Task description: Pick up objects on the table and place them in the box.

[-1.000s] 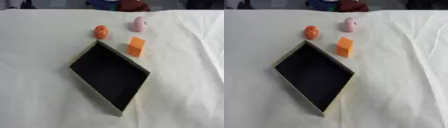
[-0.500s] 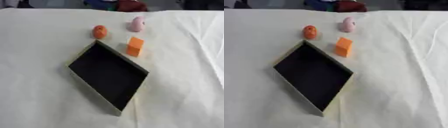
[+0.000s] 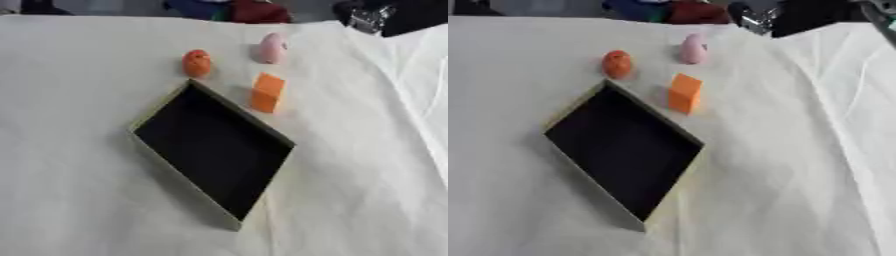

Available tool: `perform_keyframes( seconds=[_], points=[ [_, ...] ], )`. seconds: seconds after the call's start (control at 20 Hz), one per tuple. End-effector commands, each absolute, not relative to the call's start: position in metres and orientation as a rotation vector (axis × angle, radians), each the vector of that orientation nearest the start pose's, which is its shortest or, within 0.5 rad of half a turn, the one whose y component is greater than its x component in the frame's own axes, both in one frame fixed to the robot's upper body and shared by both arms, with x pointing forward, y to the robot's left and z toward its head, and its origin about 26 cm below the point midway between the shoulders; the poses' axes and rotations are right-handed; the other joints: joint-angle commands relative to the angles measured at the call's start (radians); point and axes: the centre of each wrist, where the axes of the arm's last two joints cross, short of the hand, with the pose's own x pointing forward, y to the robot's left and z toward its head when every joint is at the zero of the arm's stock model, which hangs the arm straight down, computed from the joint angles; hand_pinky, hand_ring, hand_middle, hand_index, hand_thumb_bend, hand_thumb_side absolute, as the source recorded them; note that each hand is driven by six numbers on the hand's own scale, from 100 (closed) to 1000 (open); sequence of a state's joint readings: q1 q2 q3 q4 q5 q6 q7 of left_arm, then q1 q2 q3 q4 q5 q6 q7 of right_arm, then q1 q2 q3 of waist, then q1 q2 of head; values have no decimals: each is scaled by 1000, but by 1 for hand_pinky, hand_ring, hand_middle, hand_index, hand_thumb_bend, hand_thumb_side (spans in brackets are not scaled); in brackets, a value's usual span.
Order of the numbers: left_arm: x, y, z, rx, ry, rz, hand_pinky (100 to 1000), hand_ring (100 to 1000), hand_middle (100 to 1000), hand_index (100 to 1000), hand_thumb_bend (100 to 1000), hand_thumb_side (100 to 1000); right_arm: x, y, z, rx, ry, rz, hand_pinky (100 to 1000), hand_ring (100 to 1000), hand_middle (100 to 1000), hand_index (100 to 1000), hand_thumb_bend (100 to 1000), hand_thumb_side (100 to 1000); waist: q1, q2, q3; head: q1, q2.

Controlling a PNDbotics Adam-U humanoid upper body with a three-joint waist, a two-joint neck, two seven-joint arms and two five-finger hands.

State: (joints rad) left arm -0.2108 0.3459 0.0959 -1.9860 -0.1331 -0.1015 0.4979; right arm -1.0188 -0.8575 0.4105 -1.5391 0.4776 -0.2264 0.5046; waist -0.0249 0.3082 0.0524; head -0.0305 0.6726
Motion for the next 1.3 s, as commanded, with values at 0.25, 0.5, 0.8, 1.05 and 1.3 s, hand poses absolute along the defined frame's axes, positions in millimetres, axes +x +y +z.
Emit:
perform_keyframes(
  seconds=[0.25,0.5,0.8,1.05,1.3],
  points=[
    [289,299,191,680,-2388,128,603,608,725,653,135,993,393,-246,358,1157,2089,-2554,871,893,771,815,299,707,3,-23,-2,-6,-1],
    [289,299,191,677,-2386,128,603,608,725,652,133,990,401,-241,352,1104,2073,-2622,889,898,767,816,323,541,3,-22,-1,-6,-2],
    [289,298,190,669,-2386,127,603,607,724,652,135,984,407,-232,346,1094,2046,-2658,904,903,775,827,374,396,5,-21,1,-8,-1],
    [290,297,190,661,-2386,125,602,605,723,650,128,977,416,-223,334,1114,2033,-2705,906,901,767,825,366,393,7,-21,3,-13,-1],
    [290,296,190,652,-2387,120,602,605,723,649,123,963,429,-215,319,1106,2073,-2747,923,908,754,827,305,362,10,-21,8,-19,0]
  ],
)
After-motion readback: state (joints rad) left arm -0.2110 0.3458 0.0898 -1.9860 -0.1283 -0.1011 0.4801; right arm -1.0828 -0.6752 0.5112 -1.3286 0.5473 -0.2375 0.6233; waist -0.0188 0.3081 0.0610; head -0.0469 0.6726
